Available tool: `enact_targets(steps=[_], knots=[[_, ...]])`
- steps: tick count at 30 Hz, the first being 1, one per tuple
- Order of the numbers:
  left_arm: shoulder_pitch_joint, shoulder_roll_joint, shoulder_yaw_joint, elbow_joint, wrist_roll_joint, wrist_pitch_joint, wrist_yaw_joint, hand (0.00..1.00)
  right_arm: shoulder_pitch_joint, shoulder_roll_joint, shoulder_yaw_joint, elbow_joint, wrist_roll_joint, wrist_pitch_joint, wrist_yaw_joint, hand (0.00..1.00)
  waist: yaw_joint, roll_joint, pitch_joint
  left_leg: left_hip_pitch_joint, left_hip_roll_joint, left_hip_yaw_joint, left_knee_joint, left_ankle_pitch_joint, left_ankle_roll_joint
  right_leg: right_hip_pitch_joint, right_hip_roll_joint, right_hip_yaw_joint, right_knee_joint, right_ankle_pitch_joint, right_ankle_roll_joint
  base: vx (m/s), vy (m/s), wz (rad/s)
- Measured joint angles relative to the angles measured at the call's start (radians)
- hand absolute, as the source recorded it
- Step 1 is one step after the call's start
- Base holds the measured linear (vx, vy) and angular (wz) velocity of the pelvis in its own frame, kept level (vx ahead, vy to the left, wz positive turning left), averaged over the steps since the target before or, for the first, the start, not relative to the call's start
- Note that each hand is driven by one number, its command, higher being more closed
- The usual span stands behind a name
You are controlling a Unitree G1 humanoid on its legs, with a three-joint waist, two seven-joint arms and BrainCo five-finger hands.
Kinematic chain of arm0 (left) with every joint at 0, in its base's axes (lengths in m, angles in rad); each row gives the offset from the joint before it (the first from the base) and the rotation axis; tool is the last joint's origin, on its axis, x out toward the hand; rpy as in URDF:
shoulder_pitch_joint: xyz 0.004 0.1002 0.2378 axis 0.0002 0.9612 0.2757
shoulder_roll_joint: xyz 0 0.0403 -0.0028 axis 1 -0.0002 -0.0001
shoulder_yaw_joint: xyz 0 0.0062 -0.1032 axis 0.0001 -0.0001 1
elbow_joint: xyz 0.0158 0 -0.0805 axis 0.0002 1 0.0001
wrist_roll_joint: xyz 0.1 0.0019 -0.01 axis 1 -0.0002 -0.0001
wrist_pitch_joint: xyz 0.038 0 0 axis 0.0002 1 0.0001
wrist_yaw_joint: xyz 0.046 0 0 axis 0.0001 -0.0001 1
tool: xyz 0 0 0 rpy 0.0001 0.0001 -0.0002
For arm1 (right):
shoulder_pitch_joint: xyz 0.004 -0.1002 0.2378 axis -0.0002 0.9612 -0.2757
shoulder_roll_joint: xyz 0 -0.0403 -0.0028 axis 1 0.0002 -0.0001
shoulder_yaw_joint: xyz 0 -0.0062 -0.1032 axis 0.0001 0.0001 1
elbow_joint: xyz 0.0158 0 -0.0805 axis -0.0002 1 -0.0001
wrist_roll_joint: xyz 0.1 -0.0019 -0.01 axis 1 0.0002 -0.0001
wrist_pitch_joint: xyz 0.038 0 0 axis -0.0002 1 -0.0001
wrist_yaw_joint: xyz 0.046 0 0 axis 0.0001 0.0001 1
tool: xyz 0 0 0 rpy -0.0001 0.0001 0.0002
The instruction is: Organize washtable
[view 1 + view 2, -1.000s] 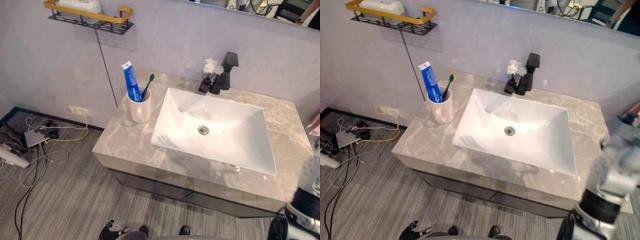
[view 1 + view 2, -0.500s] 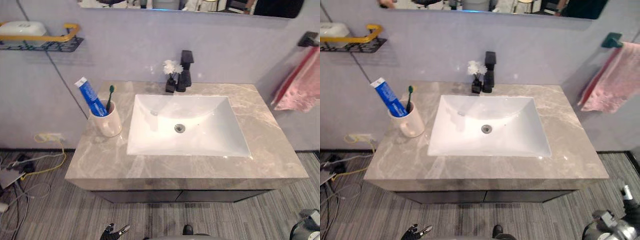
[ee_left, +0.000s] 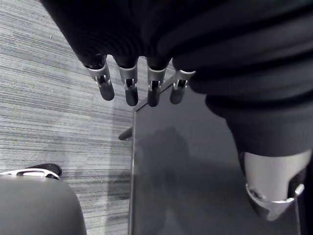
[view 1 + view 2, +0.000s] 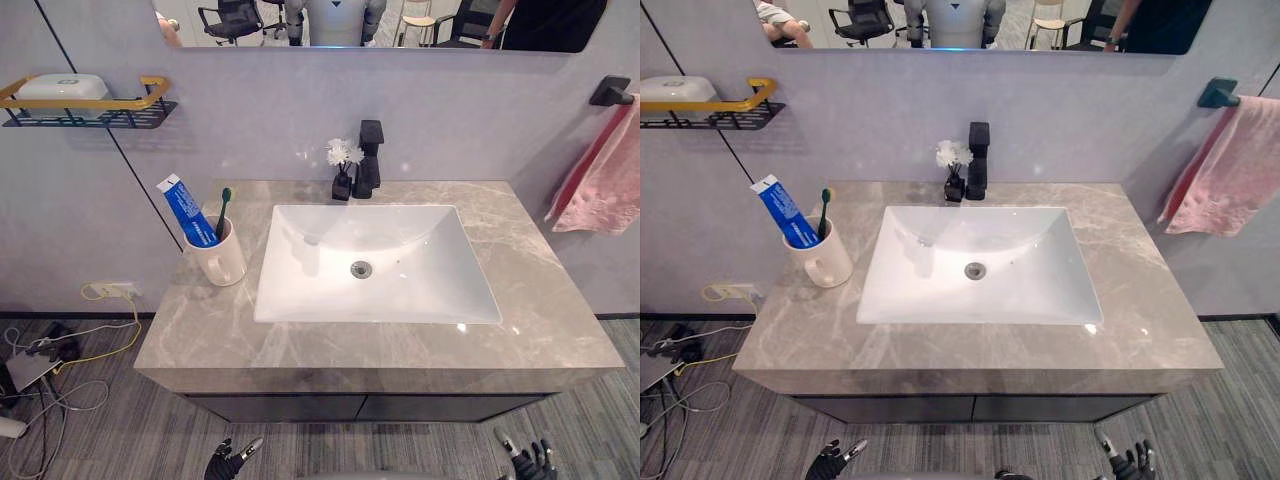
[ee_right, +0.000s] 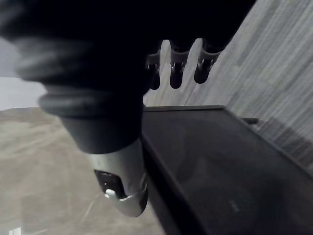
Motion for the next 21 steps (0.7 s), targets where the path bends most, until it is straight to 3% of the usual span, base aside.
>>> enact_targets(steps=[6, 10, 16, 21], knots=[[-0.027, 0.008, -0.012, 0.045, 0.000, -0.004, 0.021, 0.00, -0.049, -0.017, 0.053, 0.209, -0.021, 0.037, 0.042, 0.00, 0.020, -0.002, 0.001, 0.011, -0.010, -0.043, -0.004, 0.000, -0.012, 0.050, 0.002, -0.027, -0.067, 0.025, 0.013, 0.00, -0.015, 0.14], [-0.044, 0.034, -0.046, 0.065, 0.000, -0.005, 0.021, 0.00, -0.117, -0.034, 0.061, 0.299, -0.089, 0.039, 0.042, 0.00, 0.022, -0.020, 0.018, 0.010, -0.020, -0.079, -0.010, 0.007, -0.022, 0.071, -0.001, -0.055, -0.101, 0.041, 0.015, -0.01, -0.020, 0.20], [-0.062, 0.057, -0.057, 0.087, 0.000, -0.005, 0.022, 0.00, -0.196, -0.067, 0.105, 0.375, -0.166, 0.042, 0.042, 0.00, 0.024, -0.042, 0.047, 0.007, -0.028, -0.113, -0.015, 0.014, -0.013, 0.081, -0.005, -0.084, -0.103, 0.041, 0.015, -0.04, -0.010, 0.15], [-0.065, 0.065, -0.060, 0.092, 0.000, -0.005, 0.024, 0.00, -0.229, -0.083, 0.128, 0.412, -0.175, 0.042, 0.043, 0.00, 0.024, -0.045, 0.070, -0.003, -0.041, -0.134, -0.019, 0.022, -0.004, 0.081, -0.015, -0.103, -0.105, 0.043, 0.018, -0.04, 0.011, 0.12]])
